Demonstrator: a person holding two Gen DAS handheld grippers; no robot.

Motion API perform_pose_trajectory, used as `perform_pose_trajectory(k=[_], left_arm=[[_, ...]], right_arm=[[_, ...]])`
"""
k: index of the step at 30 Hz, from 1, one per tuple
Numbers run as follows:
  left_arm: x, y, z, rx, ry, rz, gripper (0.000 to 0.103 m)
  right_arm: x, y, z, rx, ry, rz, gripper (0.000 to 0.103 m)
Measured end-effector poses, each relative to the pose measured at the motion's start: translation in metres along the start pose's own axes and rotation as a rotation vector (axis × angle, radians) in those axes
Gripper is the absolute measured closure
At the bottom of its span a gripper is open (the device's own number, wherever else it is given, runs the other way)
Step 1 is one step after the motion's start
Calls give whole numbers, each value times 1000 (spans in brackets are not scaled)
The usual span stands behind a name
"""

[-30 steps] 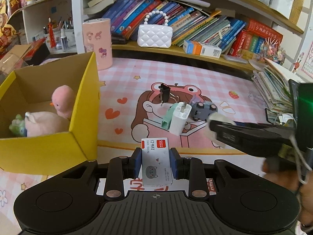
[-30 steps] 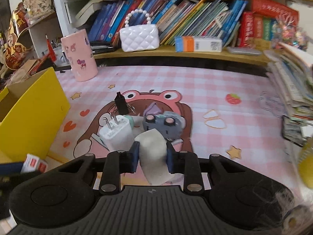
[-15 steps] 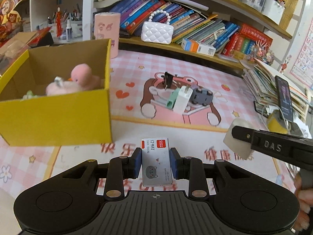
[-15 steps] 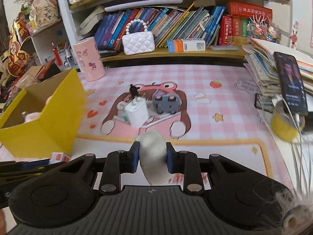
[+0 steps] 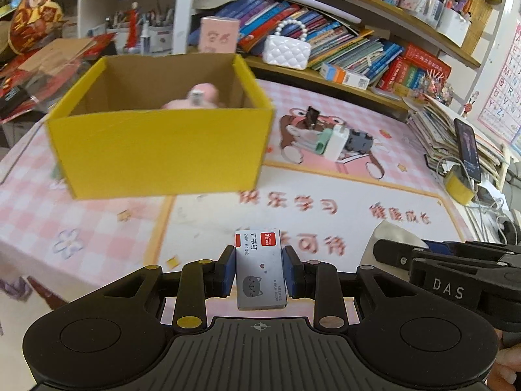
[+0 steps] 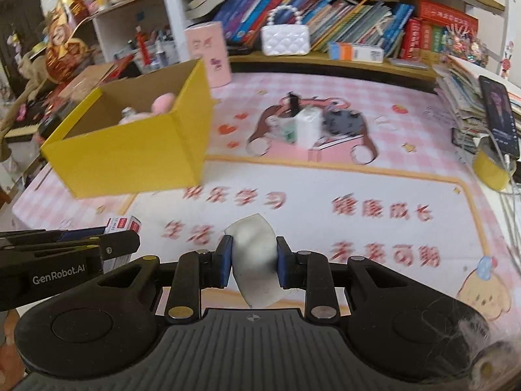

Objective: Organize objects
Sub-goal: 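Carry the card and eraser over the yellow box with both grippers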

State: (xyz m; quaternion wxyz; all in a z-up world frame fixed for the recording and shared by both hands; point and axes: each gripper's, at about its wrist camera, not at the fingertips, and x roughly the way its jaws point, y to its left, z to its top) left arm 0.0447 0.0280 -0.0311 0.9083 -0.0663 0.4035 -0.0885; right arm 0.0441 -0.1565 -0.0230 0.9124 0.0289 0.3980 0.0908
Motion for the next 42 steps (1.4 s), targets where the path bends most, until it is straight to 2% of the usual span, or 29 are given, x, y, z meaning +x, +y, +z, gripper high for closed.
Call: perform_pose_trajectory(k=[8, 13, 25, 34, 42], left_arm=[[-33, 48, -16, -26, -21, 46, 74], [-51, 75, -24, -49, -43, 76, 74], [-80, 111, -11, -63, -150, 92, 74], [-87, 111, 34, -44, -276, 80, 74], [-66, 114, 90, -63, -358, 118, 74]], right_arm=[[1, 53, -19, -7, 41, 53, 78], [0, 83, -22, -27, 34, 84, 78], [-1, 132, -12, -73, -13, 115, 78], [-7, 138, 34, -79, -114, 120, 78], [16, 127, 108, -72, -227, 119, 78]])
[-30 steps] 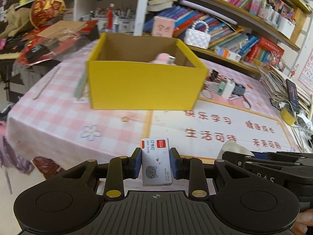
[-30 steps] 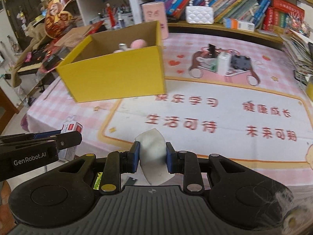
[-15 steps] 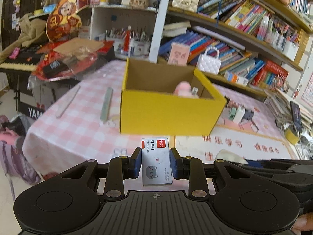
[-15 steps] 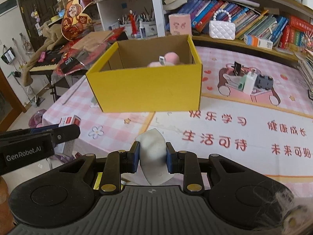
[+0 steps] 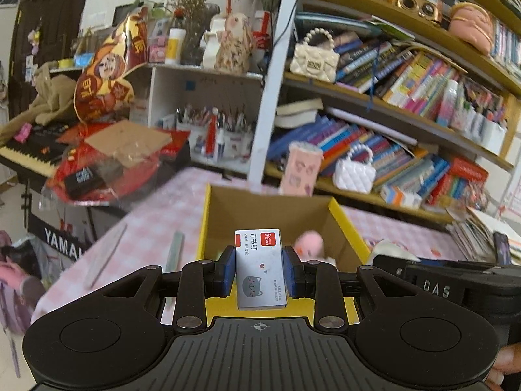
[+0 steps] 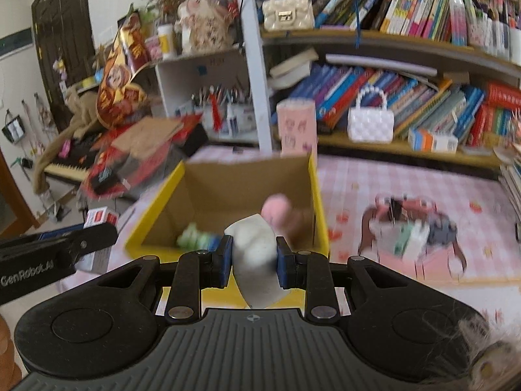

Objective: Organize objects
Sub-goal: 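Carry the card and eraser over the yellow box with both grippers, then open both grippers to drop the card and eraser into the box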

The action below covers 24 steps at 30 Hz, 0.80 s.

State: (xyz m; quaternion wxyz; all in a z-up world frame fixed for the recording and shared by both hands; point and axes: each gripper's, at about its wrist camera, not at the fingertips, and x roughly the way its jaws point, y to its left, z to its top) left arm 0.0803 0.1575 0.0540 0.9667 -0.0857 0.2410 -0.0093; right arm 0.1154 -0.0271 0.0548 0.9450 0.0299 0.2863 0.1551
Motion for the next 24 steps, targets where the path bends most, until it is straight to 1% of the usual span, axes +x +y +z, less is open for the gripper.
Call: perform_pose_trajectory(k=[3, 6, 9, 13, 17, 21, 24], left_arm=[[22, -3, 13, 15, -13, 21, 74], [49, -7, 18, 31, 0, 50, 74], [75, -10, 18, 45, 22, 87, 74], [107, -10, 12, 48, 81, 125, 74], [130, -14, 3, 73, 142, 159, 74], [146, -17, -4, 89, 194, 186, 74], [155, -20, -9, 103, 229, 209, 74]], right_arm=[[22, -9, 21, -5, -18, -1, 78], [51, -16, 39, -12, 5, 19, 78], [80, -18, 53, -42, 29, 45, 78], [121, -17, 64, -96, 81, 106, 78], [162, -10, 67, -175, 166, 179, 78], [197, 1, 60, -275, 246, 240, 78], [220, 6, 54, -325, 311, 263, 78]])
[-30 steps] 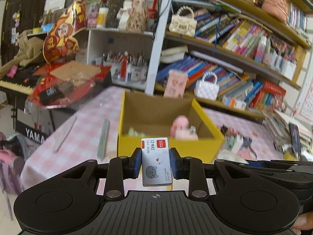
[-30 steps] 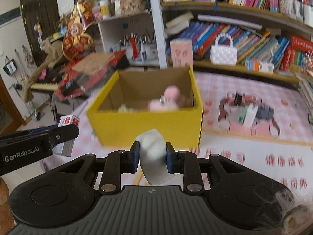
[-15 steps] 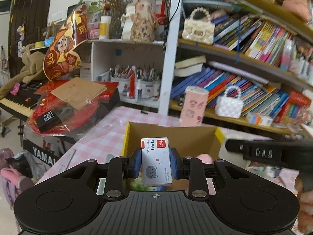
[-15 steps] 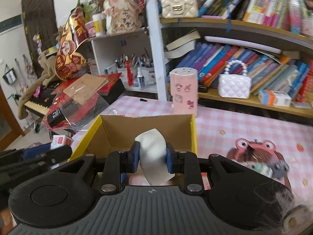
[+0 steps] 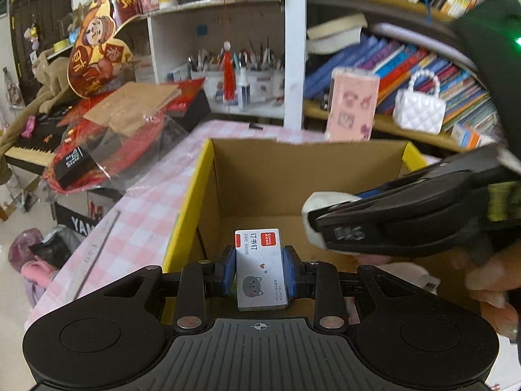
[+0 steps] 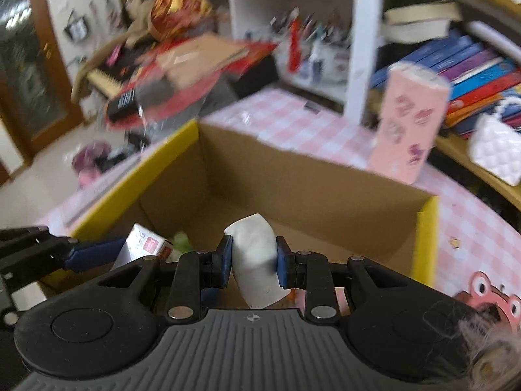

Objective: Organize objects
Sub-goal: 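Open both grippers to drop the card and eraser into the box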

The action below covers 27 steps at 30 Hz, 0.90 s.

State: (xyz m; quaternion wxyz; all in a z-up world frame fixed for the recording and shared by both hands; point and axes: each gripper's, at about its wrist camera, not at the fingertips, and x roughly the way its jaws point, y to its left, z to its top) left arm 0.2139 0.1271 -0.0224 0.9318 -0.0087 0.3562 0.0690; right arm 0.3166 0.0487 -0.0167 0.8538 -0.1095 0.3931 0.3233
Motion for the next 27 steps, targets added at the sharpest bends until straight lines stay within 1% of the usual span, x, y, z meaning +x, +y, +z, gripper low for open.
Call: perform_pose_trajectory(k=[2, 4, 6, 8, 10, 12, 14, 16, 17, 18, 21, 22, 24, 25, 27], left_arm=[[3, -2, 0, 5, 15, 4, 73], [5, -4, -2, 8, 27, 7, 73], [6, -4, -2, 5, 37, 9, 73], [3, -4, -1, -3, 32, 8, 71], [-3, -3, 0, -6, 11, 10, 67], [-10, 0, 3, -10, -13, 30, 56], [-18, 4, 6, -24, -37, 30, 50], [-27, 7, 9, -39, -62, 32, 47], [-32, 9, 11, -45, -75, 34, 42], [-38, 11, 12, -52, -90, 36, 35], [-55, 19, 16, -76, -142, 36, 28], [-61, 22, 17, -83, -156, 33, 27], [-73, 28, 15, -98, -181, 31, 21], [-78, 30, 14, -103, -193, 33, 20], [-89, 35, 9, -110, -210, 37, 18]], right_arm=[[15, 1, 0, -34, 54, -3, 78], [23, 0, 2, -31, 110, 18, 78], [25, 1, 1, -40, 120, 31, 77], [23, 3, 1, -45, 111, 28, 76], [16, 3, 1, -42, 68, 25, 66], [8, 0, 4, -19, 39, 13, 56], [-4, -4, 7, 25, 7, 15, 53], [-18, -7, 9, 63, -29, 12, 53], [-25, -7, 11, 74, -48, 5, 53], [-34, -6, 10, 82, -73, -5, 53], [-57, -4, 9, 113, -140, -32, 53], [-66, -4, 7, 135, -166, -43, 53], [-84, -4, 1, 185, -230, -71, 53], [-96, -3, -5, 217, -275, -87, 52], [-112, 1, -16, 247, -321, -106, 45]])
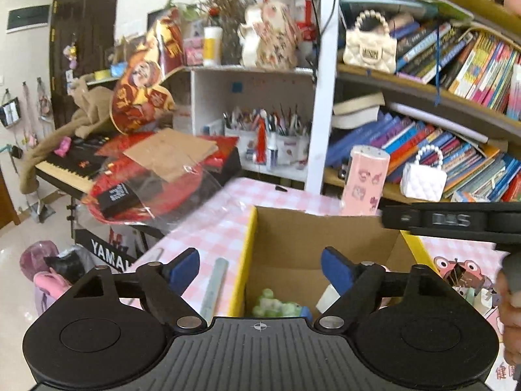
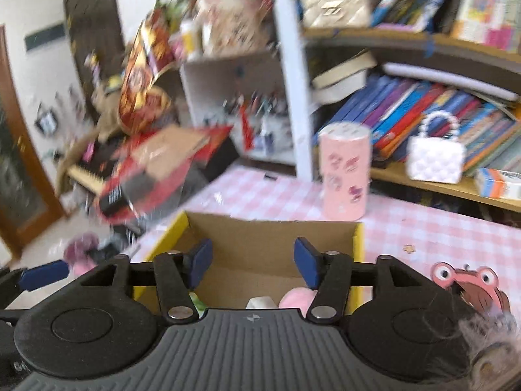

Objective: Organize objects
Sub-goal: 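Open both grippers to drop the card and eraser into the box, then withdraw both grippers from the box toward the charger and toy car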

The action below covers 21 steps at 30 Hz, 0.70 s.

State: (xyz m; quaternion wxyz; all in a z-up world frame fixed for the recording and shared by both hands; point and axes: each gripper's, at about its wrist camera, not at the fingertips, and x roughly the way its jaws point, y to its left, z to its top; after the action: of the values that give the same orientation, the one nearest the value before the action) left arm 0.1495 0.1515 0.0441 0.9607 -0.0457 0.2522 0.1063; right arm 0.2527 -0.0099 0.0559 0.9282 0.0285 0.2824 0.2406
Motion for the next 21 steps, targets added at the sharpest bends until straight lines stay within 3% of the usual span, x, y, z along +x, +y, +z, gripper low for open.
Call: perform_pose_trajectory(k=[5, 8, 21], left_arm=[[-22, 13, -15, -9, 10, -14, 18], [-32, 22, -31, -9, 42, -22, 17], [-80, 42, -97, 16, 178, -61, 16]], right_arm=[[-45, 15, -29, -62, -72, -103, 43], [-66, 25, -51, -91, -71, -143, 43], [-122, 59, -152, -57, 90, -228, 41]])
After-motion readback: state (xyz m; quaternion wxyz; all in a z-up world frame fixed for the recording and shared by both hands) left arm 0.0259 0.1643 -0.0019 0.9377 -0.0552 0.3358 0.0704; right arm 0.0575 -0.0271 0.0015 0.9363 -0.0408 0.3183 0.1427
